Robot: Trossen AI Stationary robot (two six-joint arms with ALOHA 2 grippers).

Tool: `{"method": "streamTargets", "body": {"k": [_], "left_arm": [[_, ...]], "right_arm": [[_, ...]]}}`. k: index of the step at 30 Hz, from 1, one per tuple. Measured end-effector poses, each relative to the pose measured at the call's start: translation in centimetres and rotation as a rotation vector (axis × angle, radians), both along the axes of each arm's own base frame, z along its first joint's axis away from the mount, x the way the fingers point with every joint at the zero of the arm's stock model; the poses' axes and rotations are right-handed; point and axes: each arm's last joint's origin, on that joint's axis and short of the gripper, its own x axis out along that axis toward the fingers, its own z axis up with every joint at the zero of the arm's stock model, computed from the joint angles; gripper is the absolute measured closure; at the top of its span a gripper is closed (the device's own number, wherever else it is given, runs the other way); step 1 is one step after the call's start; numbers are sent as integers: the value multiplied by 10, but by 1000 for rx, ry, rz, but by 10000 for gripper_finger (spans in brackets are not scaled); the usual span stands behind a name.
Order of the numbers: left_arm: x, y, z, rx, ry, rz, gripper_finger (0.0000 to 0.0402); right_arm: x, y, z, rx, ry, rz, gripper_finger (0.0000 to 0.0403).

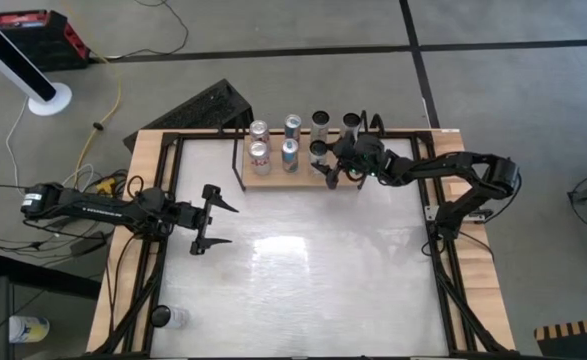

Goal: Place canned beverage on shelf
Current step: Put the white-yellow soda can on the shelf aligned with the other white-yellow soda can on the shelf

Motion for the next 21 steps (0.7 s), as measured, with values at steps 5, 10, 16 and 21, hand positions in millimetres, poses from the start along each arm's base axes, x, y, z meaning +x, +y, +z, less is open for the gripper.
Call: {"method": "streamTargets", "body": {"k": [5, 10, 16, 21], "left_arm": [[0, 0, 0, 0, 0, 0, 41], [0, 0, 0, 0, 0, 0, 41], [0, 0, 0, 0, 0, 0, 41], [0, 0, 0, 0, 0, 0, 41]], "right_arm": [[0, 0, 2, -8, -10, -1, 50], [-3, -1, 10, -35, -29, -5, 49], [-6, 1, 20, -55, -58, -6, 49], [-9, 2, 28, -77, -82, -5, 49]]}}
